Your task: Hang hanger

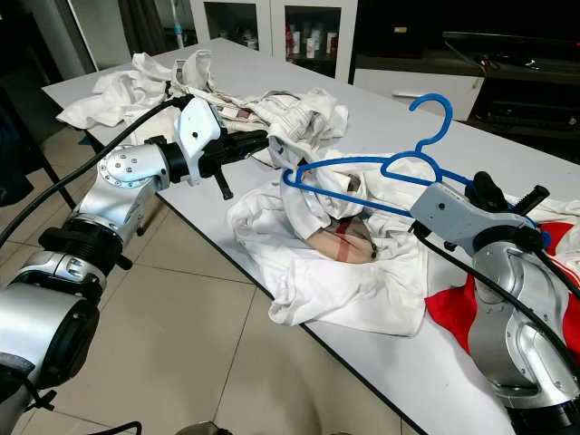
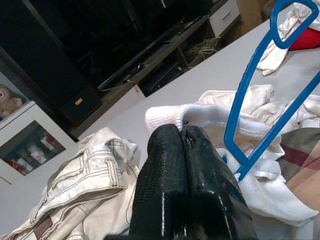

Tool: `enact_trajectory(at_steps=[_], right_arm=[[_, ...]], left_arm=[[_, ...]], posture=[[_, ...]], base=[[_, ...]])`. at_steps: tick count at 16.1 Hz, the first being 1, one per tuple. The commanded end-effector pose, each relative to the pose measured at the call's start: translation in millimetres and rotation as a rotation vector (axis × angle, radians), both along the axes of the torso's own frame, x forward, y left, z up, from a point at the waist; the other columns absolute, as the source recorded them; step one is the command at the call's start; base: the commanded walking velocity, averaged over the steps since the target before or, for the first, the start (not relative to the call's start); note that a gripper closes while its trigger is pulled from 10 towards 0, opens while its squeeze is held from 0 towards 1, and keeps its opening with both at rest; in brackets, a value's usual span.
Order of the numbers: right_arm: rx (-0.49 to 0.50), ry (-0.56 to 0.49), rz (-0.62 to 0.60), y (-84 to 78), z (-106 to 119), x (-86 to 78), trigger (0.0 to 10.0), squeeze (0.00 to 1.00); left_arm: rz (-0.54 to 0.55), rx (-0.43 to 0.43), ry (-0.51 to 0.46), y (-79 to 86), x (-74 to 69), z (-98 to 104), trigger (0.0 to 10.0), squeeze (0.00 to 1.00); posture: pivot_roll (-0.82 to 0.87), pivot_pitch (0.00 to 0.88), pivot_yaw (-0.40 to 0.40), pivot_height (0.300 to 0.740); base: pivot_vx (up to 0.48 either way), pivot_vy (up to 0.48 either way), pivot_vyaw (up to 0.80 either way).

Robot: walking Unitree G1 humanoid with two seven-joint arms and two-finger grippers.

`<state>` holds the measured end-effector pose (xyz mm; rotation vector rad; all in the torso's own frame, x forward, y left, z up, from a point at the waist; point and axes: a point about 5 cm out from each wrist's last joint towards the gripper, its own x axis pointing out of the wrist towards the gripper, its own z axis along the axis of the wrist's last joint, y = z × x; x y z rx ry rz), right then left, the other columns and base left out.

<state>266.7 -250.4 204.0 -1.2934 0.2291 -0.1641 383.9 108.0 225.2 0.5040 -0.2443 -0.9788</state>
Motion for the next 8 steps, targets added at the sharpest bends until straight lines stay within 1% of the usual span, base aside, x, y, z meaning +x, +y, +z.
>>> enact_trajectory(at_steps=[1, 3, 5, 6, 8], right_arm=[[-0.009, -0.016, -0.033, -6.9, 6, -1.2, 10.0, 0.00], [-0.009, -0.018, -0.035, -3.2, 4, 0.7, 10.0, 0.00], [0.012, -0.034, -0.067, -0.5, 0, 3.2, 10.0, 0.00], [0.008, -0.033, -0.088, -3.7, -1, 3.8, 10.0, 0.00], [-0.017, -0.051, -0.135, -16.1, 3, 3.6, 10.0, 0.00]], left_arm=[[0.006, -0.005, -0.015, 2.4, -0.6, 3, 10.0, 0.00], [-0.003, -0.013, -0.014, -1.0, -1.8, 2, 10.0, 0.00], [-0.024, -0.030, -0.014, -7.0, -4.6, 1, 10.0, 0.00], [-0.034, -0.034, -0.014, -9.5, -6.2, 0, 10.0, 0.00], [-0.041, -0.013, -0.020, -10.6, -8.5, -3, 10.0, 0.00]], posture=[[-0.07, 0.000, 0.050, 0.723], [-0.07, 0.000, 0.049, 0.723], [-0.07, 0.000, 0.049, 0.723], [-0.07, 0.000, 0.049, 0.723], [-0.06, 0.000, 0.049, 0.723]], base=[[0.000, 0.000, 0.00], [0.000, 0.000, 0.00], [0.000, 0.000, 0.00], [0.000, 0.000, 0.00], [0.000, 0.000, 0.00]])
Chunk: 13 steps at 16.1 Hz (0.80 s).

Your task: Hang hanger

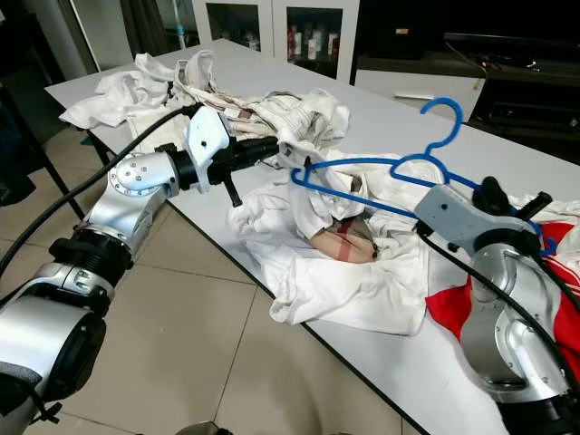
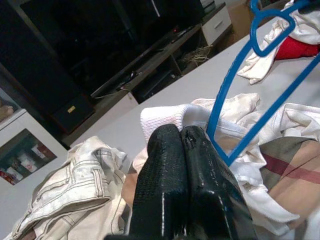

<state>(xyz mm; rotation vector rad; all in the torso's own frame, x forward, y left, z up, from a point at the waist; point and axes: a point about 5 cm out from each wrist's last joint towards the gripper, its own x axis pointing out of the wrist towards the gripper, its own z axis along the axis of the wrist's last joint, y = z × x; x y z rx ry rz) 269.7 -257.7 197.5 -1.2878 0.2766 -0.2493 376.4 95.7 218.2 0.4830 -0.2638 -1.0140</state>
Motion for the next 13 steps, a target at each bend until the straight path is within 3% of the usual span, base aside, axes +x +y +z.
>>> enact_trajectory(at_steps=[1, 5, 9, 13], right_arm=[[-0.015, -0.047, -0.048, -9.9, 11, 1.3, 10.0, 0.00], [0.009, -0.068, -0.032, 3.7, 11, 7.6, 10.0, 0.00], [0.046, -0.101, 0.014, 18.5, 16, 16.6, 10.0, 0.00], [0.040, -0.093, -0.002, 17.0, 13, 17.7, 10.0, 0.00]], left_arm=[[0.000, 0.011, -0.024, 2.2, -1.3, 4, 10.0, 0.00], [-0.007, 0.039, -0.062, -1.5, -4.5, 9, 10.0, 0.00], [-0.053, 0.056, -0.082, -17.5, -11.2, 7, 10.0, 0.00], [-0.074, 0.082, -0.098, -23.4, -15.3, 7, 10.0, 0.00]], posture=[[-0.06, 0.000, 0.049, 0.723], [-0.06, 0.000, 0.049, 0.723], [-0.06, 0.000, 0.044, 0.723], [-0.06, 0.000, 0.042, 0.723]], base=[[0.000, 0.000, 0.00], [0.000, 0.000, 0.00], [0.000, 0.000, 0.00], [0.000, 0.000, 0.00]])
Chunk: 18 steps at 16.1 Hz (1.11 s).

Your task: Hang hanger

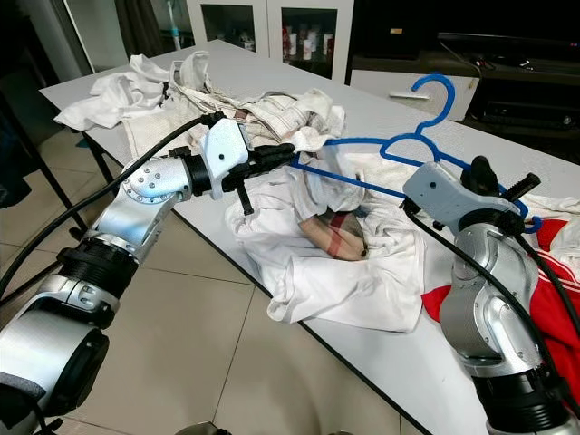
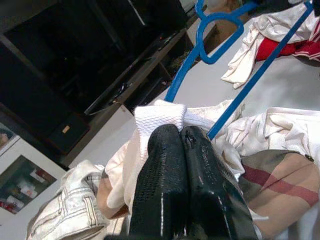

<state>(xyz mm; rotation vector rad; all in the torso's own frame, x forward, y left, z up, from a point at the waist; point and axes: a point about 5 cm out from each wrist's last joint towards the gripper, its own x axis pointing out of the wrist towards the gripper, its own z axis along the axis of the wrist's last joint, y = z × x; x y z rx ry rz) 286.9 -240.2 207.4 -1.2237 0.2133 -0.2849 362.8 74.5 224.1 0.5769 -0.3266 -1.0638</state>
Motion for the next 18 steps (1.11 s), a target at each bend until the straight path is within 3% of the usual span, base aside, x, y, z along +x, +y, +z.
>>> enact_trajectory(at_steps=[1, 5, 10, 15, 18], right_arm=[[-0.016, -0.015, -0.015, -3.1, 3, 0.0, 10.0, 0.00], [-0.041, 0.050, -0.017, -16.8, -3, -6.9, 10.0, 0.00], [-0.059, 0.044, -0.041, -24.7, 1, -11.5, 10.0, 0.00], [-0.051, 0.029, -0.036, -23.0, 2, -10.7, 10.0, 0.00], [-0.026, 0.007, -0.005, -7.1, 2, -5.6, 10.0, 0.00]], left_arm=[[-0.014, 0.022, -0.015, -1.8, -2.2, 2, 10.0, 0.00], [0.057, 0.060, -0.033, 16.5, 4.3, 4, 10.0, 0.00], [0.080, 0.068, -0.041, 22.8, 5.8, 7, 10.0, 0.00], [0.083, 0.088, -0.050, 23.6, 6.6, 7, 10.0, 0.00], [0.076, 0.085, -0.049, 20.2, 5.6, 6, 10.0, 0.00]], posture=[[-0.06, 0.000, 0.042, 0.723], [-0.05, 0.000, 0.043, 0.723], [-0.06, 0.000, 0.040, 0.723], [-0.06, 0.000, 0.039, 0.723], [-0.06, 0.000, 0.040, 0.723]], base=[[0.000, 0.000, 0.00], [0.000, 0.000, 0.00], [0.000, 0.000, 0.00], [0.000, 0.000, 0.00], [0.000, 0.000, 0.00]])
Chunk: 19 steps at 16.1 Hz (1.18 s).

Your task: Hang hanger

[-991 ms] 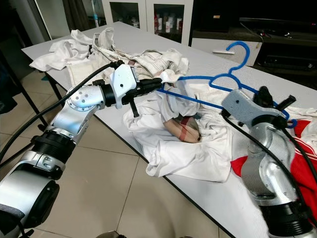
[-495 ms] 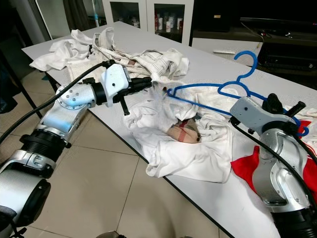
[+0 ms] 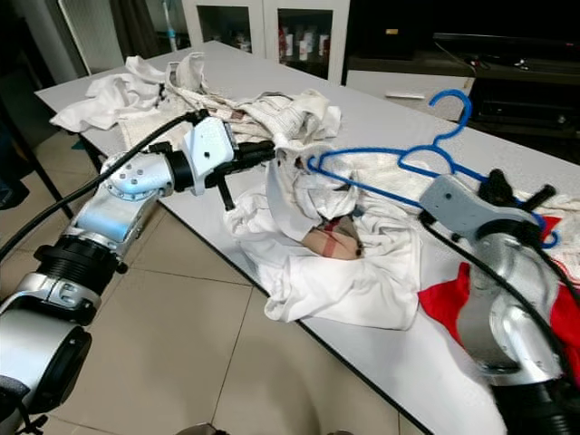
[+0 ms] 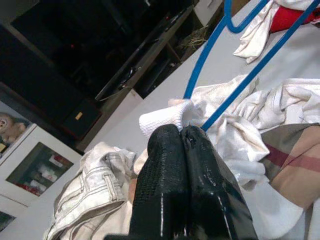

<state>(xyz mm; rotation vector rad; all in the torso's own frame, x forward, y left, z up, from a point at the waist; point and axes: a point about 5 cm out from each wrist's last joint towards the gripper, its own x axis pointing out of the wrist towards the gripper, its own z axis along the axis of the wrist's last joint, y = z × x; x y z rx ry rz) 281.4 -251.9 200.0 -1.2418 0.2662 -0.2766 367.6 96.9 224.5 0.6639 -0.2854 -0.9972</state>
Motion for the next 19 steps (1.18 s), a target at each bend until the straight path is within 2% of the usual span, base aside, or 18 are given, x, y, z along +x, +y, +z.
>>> enact_trajectory(at_steps=[1, 2, 6, 9, 12, 13, 15, 17, 19], right_arm=[[0.022, -0.056, 0.017, 13.7, 6, 2.5, 10.0, 0.00], [0.048, -0.067, 0.012, 20.0, 4, 4.5, 10.0, 0.00], [0.030, -0.073, 0.023, 20.3, 7, 5.6, 10.0, 0.00], [0.064, -0.080, 0.020, 25.0, 5, 6.9, 10.0, 0.00], [0.075, -0.076, 0.089, 40.2, 5, 11.3, 10.0, 0.00], [0.079, -0.061, 0.113, 45.6, 2, 11.3, 10.0, 0.00], [0.093, -0.054, 0.122, 50.3, -1, 11.1, 10.0, 0.00], [0.193, -0.090, 0.121, 60.3, 3, 16.3, 10.0, 0.00], [0.206, -0.109, 0.128, 64.4, 8, 21.4, 10.0, 0.00]], left_arm=[[-0.013, 0.009, -0.023, -6.6, -0.6, 5, 10.0, 0.00], [-0.030, 0.006, -0.020, -11.7, -2.8, 3, 10.0, 0.00], [-0.045, 0.003, -0.013, -16.5, -5.5, -1, 10.0, 0.00], [-0.054, -0.001, -0.011, -20.5, -7.0, -2, 10.0, 0.00], [-0.074, -0.010, -0.023, -29.8, -9.2, -1, 10.0, 0.00], [-0.069, -0.007, -0.053, -32.4, -8.5, 1, 10.0, 0.00], [-0.073, -0.013, -0.077, -34.5, -8.2, 5, 10.0, 0.00], [-0.130, -0.010, -0.072, -42.8, -14.3, 4, 10.0, 0.00], [-0.159, 0.001, -0.069, -49.7, -18.8, -1, 10.0, 0.00]], posture=[[-0.06, 0.000, 0.040, 0.723], [-0.06, 0.000, 0.039, 0.723], [-0.06, 0.000, 0.036, 0.723], [-0.06, 0.000, 0.034, 0.723], [-0.06, 0.000, 0.033, 0.723], [-0.06, 0.000, 0.033, 0.723], [-0.06, 0.000, 0.035, 0.723], [-0.06, 0.000, 0.039, 0.723], [-0.06, 0.000, 0.036, 0.723]], base=[[0.000, 0.000, 0.00], [0.000, 0.000, 0.00], [0.000, 0.000, 0.00], [0.000, 0.000, 0.00], [0.000, 0.000, 0.00], [0.000, 0.000, 0.00], [0.000, 0.000, 0.00], [0.000, 0.000, 0.00], [0.000, 0.000, 0.00]])
